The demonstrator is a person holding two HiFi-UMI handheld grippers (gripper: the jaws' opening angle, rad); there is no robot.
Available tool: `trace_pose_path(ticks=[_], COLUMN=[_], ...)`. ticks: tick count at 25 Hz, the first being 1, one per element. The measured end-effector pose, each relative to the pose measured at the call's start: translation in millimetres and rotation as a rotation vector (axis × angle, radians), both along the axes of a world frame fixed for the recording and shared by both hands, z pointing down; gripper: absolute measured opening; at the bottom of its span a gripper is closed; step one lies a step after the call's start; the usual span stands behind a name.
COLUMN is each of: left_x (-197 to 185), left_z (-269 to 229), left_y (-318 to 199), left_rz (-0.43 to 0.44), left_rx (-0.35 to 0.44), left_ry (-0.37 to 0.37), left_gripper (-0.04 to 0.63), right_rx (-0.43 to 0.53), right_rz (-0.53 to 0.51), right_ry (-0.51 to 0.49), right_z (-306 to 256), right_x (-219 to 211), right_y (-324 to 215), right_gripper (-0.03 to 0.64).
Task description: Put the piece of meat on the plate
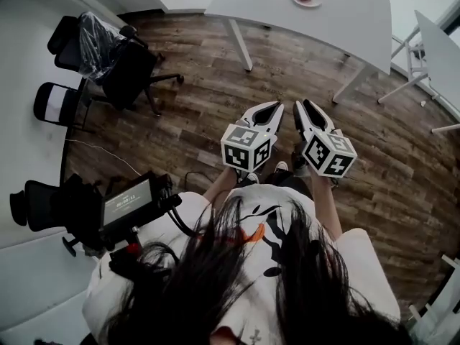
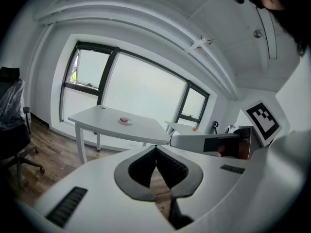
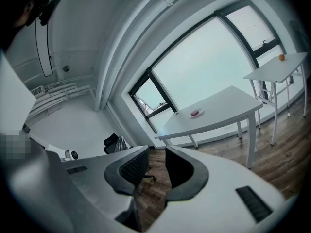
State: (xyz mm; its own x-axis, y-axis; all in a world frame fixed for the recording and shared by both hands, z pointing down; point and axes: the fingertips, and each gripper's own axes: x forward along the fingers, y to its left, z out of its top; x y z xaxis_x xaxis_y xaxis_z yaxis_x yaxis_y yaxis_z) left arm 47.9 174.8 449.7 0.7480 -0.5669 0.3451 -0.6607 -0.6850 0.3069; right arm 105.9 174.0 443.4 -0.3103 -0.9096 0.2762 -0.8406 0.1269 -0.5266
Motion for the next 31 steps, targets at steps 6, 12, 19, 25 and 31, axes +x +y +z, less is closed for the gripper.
trace_pose_path(ticks=[6, 12, 19, 25, 31], left_x=[-18.0, -21.0, -16.3, -15.6, -21.0], left_z=[-2.8, -0.5, -1.8, -3.6, -5.8], left_y=[8.2, 12.0, 15.5, 11.8, 6.1], left_rz=[0.007, 0.010, 0.023, 0.015, 0.006], left_rx=[-0.002, -0.005, -0.006, -0.004, 0.005], left_ry=[0.017, 0.032, 0.045, 0.047, 0.050], left_gripper=[0.006, 0.006, 0.006, 0.006, 0.006], right_rx=[-0.017, -0.025, -0.033, -0.036, -0.033], right_rz=[0.023, 0.023, 0.029, 0.025, 0.022], right_ry=[0.012, 0.032, 0.045, 0.051, 0.057], right_z=[0.7, 3.9, 5.0, 4.4, 4.0], right_x=[-15.6, -21.2, -18.4, -16.7, -20.2], right_y=[14.3, 20.3, 24.9, 23.2, 19.2], right_gripper=[0.110, 0.110, 0.110, 0.110, 0.110])
